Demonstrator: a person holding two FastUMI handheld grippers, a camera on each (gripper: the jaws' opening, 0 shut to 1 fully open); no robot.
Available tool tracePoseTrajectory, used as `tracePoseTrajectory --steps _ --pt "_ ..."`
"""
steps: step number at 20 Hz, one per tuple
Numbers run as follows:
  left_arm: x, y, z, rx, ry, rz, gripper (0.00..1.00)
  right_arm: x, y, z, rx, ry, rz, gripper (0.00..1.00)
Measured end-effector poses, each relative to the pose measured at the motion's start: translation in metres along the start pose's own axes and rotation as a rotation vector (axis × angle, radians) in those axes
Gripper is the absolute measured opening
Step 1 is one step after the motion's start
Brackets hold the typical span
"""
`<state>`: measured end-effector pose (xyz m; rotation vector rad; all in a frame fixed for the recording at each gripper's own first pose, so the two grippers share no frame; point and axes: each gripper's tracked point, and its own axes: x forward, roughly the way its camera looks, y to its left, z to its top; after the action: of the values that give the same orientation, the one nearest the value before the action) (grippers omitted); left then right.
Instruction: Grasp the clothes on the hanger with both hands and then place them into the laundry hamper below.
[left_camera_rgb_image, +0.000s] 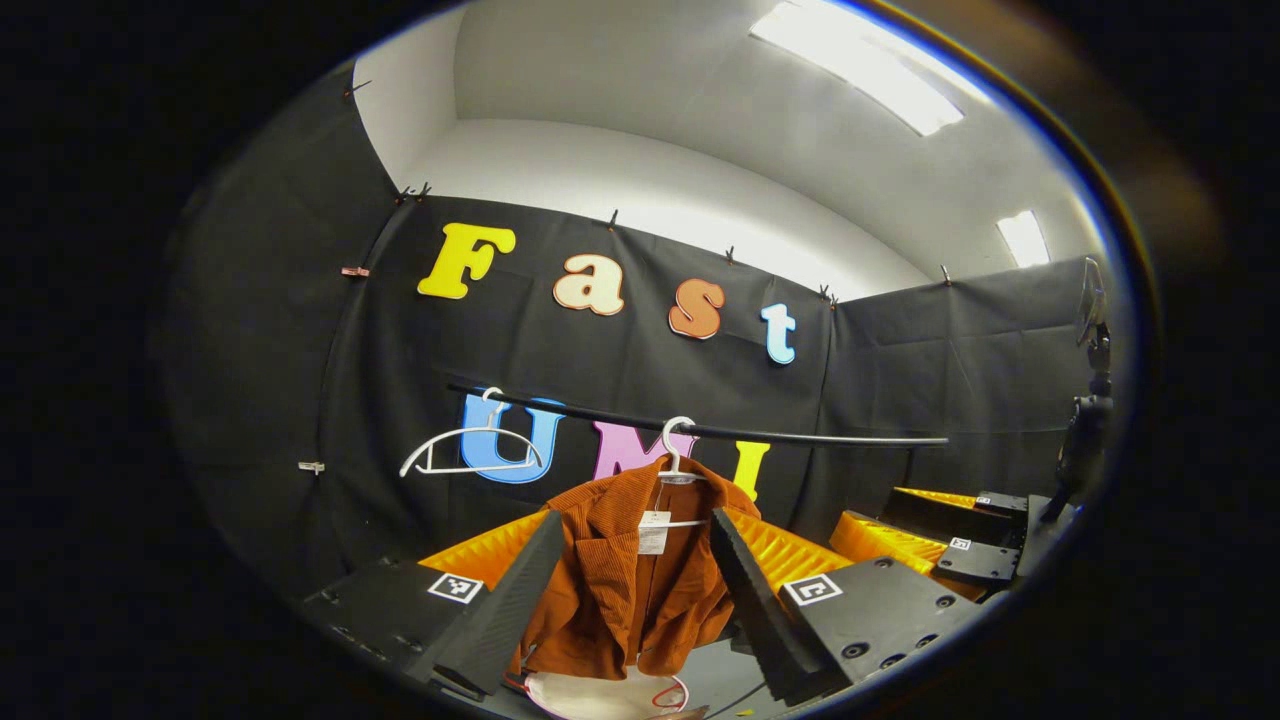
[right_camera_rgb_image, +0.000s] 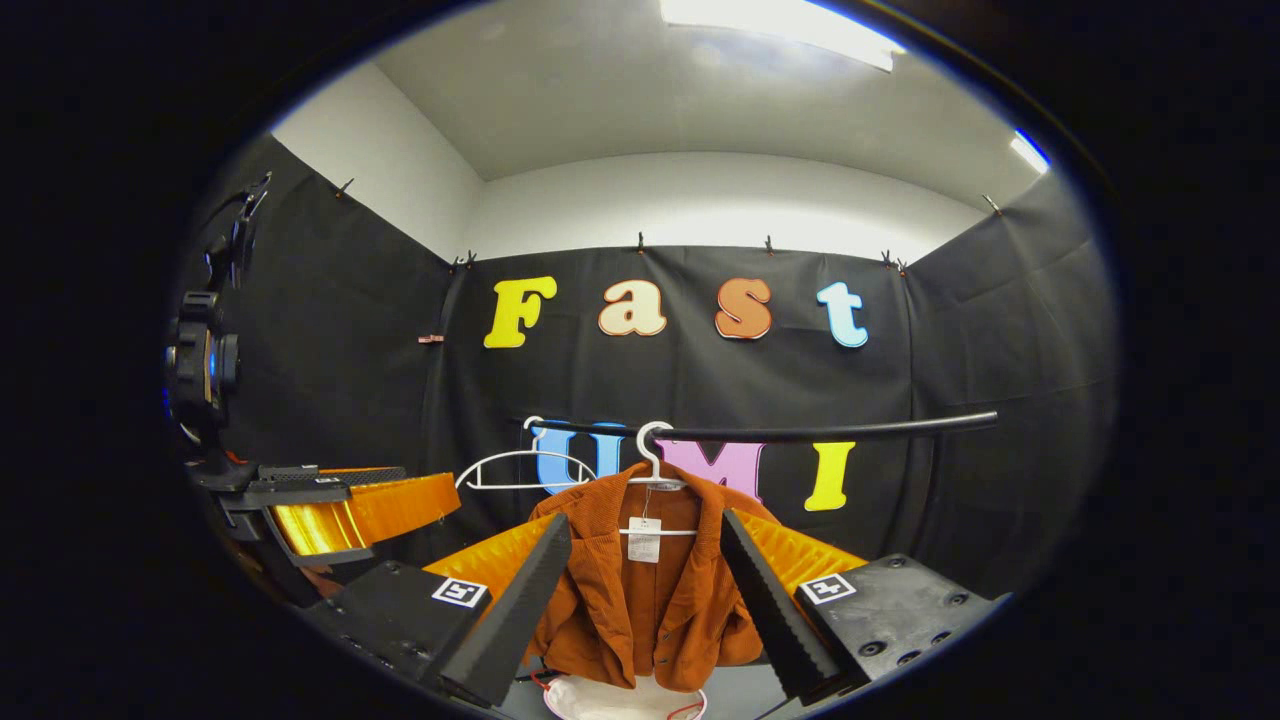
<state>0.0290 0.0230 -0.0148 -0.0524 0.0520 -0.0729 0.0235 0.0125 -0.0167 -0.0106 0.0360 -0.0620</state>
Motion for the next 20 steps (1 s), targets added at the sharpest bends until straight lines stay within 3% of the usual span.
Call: tracePoseTrajectory --steps 20 --pt "0.005 0.019 -0.02 -0.017 0.035 -0.129 0.93 0.003 0.024 -0.019 -0.045 0.042 -0.11 0.97"
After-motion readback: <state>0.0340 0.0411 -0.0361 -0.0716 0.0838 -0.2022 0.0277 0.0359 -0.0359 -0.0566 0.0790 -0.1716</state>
